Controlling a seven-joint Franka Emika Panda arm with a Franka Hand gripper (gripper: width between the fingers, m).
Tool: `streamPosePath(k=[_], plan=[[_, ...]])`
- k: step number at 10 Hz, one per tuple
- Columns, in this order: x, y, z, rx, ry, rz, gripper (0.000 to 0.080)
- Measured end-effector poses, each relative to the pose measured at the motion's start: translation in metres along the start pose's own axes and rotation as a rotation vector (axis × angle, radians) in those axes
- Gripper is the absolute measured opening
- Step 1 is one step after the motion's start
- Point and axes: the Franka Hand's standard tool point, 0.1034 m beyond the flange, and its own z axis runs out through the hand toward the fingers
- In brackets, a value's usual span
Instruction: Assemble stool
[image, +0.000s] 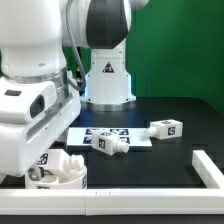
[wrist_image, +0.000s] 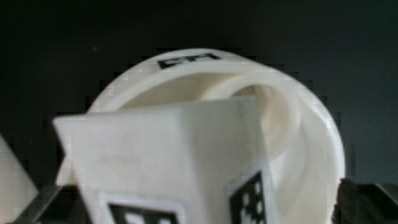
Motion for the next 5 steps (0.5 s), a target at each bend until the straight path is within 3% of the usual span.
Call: streamPosePath(k=[3,4,5], plan=[[0.0009,0.0002,-0.0001,-0.002,0.0,0.004,0.0649],[0.0009,0.0001,0.0001,-0.002,0.0,0.004,0.0515],[0.0009,0.0001,0.0002,-0.002,0.0,0.004,0.0515]])
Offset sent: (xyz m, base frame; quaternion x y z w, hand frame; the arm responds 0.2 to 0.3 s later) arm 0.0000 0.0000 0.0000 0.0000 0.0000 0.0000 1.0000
